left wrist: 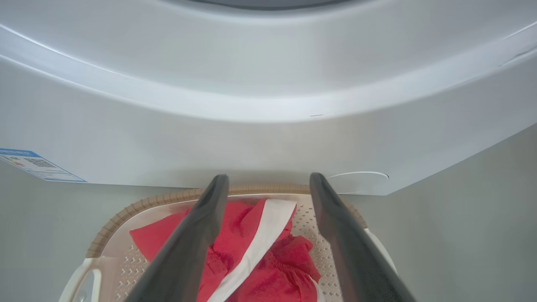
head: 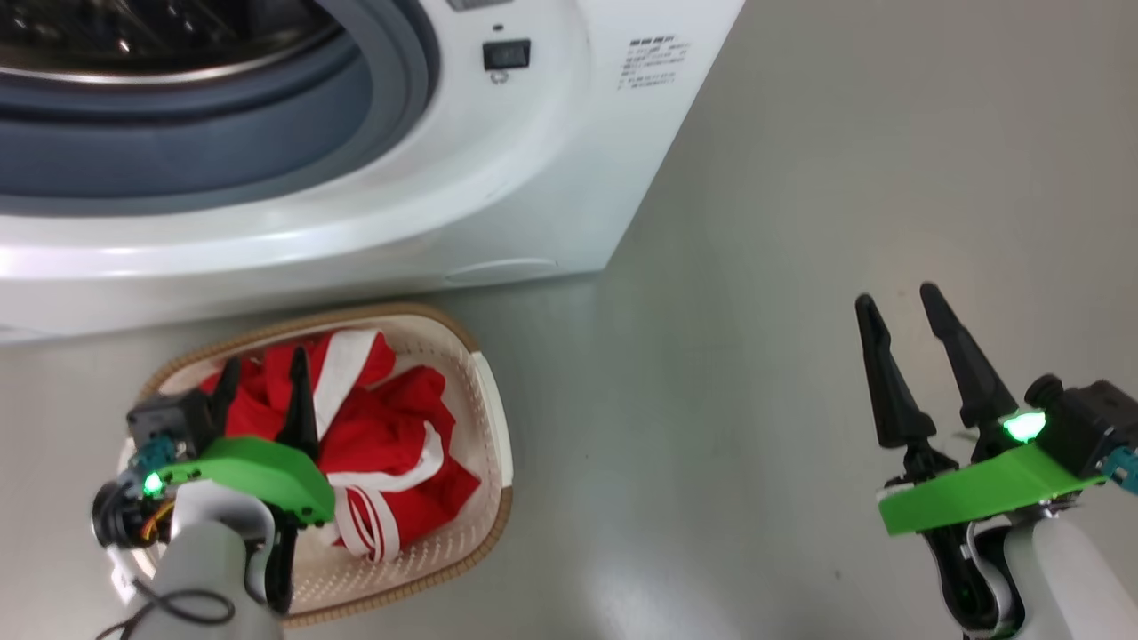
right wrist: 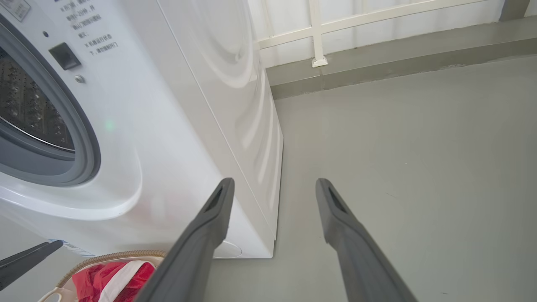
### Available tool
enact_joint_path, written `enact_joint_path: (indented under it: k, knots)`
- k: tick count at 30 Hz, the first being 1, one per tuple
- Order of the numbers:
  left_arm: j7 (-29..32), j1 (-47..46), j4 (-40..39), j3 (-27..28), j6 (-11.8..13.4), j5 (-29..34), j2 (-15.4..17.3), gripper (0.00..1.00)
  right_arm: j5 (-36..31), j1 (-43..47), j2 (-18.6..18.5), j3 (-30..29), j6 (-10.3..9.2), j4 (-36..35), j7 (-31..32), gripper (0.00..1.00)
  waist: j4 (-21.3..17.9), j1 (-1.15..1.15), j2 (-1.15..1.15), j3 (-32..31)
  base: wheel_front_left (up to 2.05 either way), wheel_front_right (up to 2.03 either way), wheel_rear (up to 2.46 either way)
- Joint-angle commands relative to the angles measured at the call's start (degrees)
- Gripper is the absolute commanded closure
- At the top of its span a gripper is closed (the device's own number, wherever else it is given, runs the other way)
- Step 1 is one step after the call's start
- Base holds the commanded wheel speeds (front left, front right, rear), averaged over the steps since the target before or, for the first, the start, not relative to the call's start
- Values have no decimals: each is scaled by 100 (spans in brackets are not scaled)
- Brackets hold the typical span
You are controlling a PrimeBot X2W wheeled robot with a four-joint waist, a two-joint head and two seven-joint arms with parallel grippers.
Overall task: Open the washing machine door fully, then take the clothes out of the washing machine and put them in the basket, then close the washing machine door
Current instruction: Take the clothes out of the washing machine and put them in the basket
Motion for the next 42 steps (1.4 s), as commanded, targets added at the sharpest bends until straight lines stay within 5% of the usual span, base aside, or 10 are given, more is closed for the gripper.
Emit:
enact_joint_path:
  k: [1,20,42]
  knots:
    - [-28,303,-253,143,-33,-15,144,0,44,196,-91,138,37,-79,-36,0,65,0,0,-395,0,0,0]
    - [-28,1866,-2573,73,-132,119,144,0,25,982,-377,132,37,29,-36,0,235,0,0,-1772,0,0,0]
    - [-28,3449,-4238,50,1,-42,143,0,30,1750,-402,-185,37,-187,-36,0,249,0,0,-2284,0,0,0]
